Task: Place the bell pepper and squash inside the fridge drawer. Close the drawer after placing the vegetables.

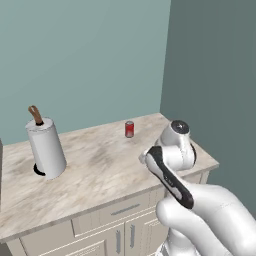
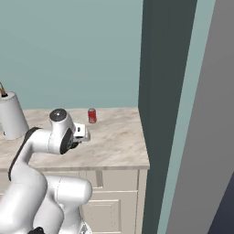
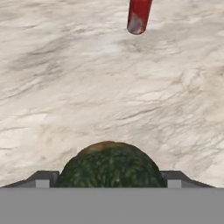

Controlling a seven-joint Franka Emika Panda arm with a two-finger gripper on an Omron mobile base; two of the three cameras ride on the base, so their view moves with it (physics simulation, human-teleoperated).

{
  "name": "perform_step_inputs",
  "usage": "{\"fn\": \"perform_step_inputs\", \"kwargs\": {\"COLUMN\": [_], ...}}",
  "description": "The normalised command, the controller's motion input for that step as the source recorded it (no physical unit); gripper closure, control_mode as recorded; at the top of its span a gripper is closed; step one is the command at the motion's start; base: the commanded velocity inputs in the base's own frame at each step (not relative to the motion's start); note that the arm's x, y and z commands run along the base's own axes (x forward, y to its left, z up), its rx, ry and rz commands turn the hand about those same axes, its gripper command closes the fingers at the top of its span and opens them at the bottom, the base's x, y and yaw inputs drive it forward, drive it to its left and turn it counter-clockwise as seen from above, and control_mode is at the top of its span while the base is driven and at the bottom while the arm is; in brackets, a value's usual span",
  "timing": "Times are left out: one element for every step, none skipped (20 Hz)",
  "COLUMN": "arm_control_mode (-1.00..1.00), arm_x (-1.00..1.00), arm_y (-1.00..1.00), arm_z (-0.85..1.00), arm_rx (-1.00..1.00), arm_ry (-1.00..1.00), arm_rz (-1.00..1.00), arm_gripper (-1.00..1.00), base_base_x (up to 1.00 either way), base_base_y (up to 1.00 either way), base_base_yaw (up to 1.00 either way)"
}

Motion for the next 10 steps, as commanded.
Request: {"fn": "perform_step_inputs", "kwargs": {"arm_control_mode": [-1.00, -1.00, -1.00, -1.00, -1.00, -1.00, -1.00, -1.00, -1.00, -1.00], "arm_x": [-0.96, -0.96, -0.96, -0.98, -1.00, -1.00, -1.00, -1.00, -1.00, -0.99], "arm_y": [0.00, 0.00, 0.00, 0.00, 0.00, -0.06, -0.06, -0.09, -0.15, -0.14], "arm_z": [1.00, 1.00, 1.00, 1.00, 1.00, 1.00, 1.00, 0.99, 1.00, 0.94], "arm_rx": [0.00, 0.00, 0.00, 0.00, 0.01, 0.01, 0.01, 0.01, 0.00, 0.00], "arm_ry": [-0.04, -0.01, 0.00, 0.00, 0.00, 0.00, 0.00, -0.01, -0.01, -0.02], "arm_rz": [0.00, 0.00, 0.00, 0.00, 0.00, 0.00, 0.00, 0.00, -0.01, -0.01], "arm_gripper": [1.00, 1.00, 1.00, 1.00, 1.00, 1.00, 1.00, 1.00, 1.00, 1.00], "base_base_x": [0.00, 0.00, 0.00, 0.00, 0.00, 0.00, 0.00, 0.00, 0.00, 0.00], "base_base_y": [0.00, 0.00, 0.00, 0.00, 0.00, 0.00, 0.00, 0.00, 0.00, 0.00], "base_base_yaw": [0.00, 0.00, 0.00, 0.00, 0.00, 0.00, 0.00, 0.00, 0.00, 0.00]}}
